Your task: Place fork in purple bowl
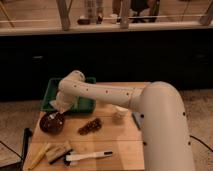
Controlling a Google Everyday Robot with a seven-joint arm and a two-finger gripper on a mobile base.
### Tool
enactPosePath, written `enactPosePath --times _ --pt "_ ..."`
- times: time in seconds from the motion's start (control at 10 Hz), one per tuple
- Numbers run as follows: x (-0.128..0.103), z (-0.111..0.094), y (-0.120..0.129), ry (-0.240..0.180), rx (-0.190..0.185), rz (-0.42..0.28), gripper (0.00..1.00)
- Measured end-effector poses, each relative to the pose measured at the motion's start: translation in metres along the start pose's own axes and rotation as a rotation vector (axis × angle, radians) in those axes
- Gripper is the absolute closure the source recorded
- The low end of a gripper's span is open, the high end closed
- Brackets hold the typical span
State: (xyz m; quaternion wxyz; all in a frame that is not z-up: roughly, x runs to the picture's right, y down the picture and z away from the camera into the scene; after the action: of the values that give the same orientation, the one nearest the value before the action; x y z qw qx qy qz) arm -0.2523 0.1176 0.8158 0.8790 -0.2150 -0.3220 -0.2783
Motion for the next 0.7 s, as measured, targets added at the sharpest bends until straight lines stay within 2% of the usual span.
enactPosePath --times 0.3,0.4,0.7 --pt "-0.009 0.002 0.001 0.001 -0.014 -0.017 0.96" --pt "-0.013 0.002 0.001 0.002 -0.023 -0.026 1.00" --pt "-0.027 0.004 0.000 0.003 -0.046 -0.056 1.00"
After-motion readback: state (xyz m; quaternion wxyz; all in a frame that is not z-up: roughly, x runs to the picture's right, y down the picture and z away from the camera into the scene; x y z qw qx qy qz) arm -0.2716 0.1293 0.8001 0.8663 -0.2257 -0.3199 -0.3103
